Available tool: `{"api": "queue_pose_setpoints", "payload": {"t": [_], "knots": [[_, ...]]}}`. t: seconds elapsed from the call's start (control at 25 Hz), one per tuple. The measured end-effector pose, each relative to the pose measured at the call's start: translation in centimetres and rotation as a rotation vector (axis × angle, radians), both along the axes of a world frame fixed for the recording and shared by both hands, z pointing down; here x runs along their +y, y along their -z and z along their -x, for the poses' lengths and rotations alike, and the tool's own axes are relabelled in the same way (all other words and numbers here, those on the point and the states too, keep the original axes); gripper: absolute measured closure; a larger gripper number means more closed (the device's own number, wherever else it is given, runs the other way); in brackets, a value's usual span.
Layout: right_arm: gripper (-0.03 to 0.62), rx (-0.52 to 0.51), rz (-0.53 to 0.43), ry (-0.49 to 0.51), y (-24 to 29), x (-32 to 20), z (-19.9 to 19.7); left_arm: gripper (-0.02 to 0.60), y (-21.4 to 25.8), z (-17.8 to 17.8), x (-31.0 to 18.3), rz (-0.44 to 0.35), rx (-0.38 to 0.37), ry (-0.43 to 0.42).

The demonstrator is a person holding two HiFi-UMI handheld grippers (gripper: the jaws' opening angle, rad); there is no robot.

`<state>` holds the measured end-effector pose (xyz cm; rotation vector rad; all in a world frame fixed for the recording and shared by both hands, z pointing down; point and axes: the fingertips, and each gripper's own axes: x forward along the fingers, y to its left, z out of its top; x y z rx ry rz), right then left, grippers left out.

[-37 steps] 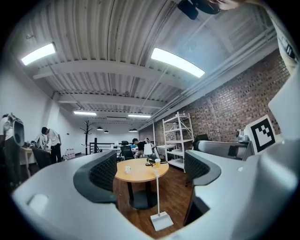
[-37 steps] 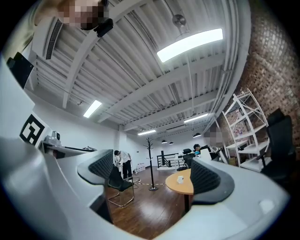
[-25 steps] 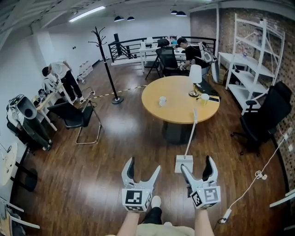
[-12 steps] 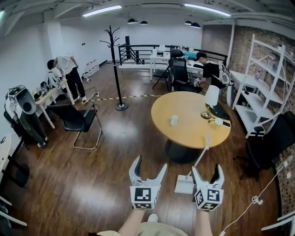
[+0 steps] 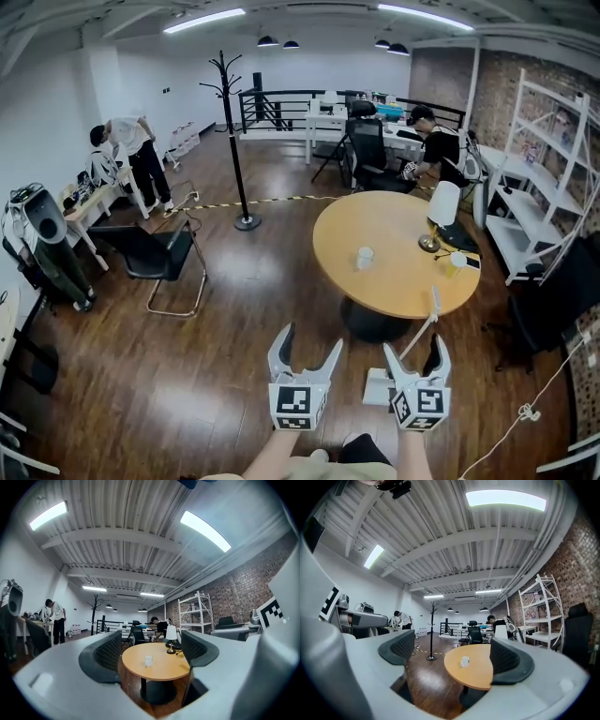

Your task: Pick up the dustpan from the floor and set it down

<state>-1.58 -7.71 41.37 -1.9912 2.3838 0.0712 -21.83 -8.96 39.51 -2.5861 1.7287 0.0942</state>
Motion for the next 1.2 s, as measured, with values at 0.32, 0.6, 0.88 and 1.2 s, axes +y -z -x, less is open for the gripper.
{"api": "queue_pose_setpoints", "payload": {"t": [0.32, 0.6, 0.88, 1.2], "knots": [[0.098, -0.010, 0.011, -0.038, -1.1, -5.8, -2.8, 0.193, -2.2, -1.8, -6.8, 0.043, -0.002, -0.039], [0.098, -0.046, -0.033, -0.045, 0.0, -13.3, -6.9, 0.194, -1.2, -6.0, -14.5, 0.018, -0.021, -0.056], [0.098, -0.036, -0.078, -0.045, 1.3, -19.9, -12.4, 0.196, -1.1, -13.0, -22.3, 0.013, -0.051, -0.138], [0.112, -0.076, -0.029, -0.103, -2.3, -24.0, -20.9, 0.204, -1.9, -21.5, -28.9, -0.011, -0.056, -0.175]]}}
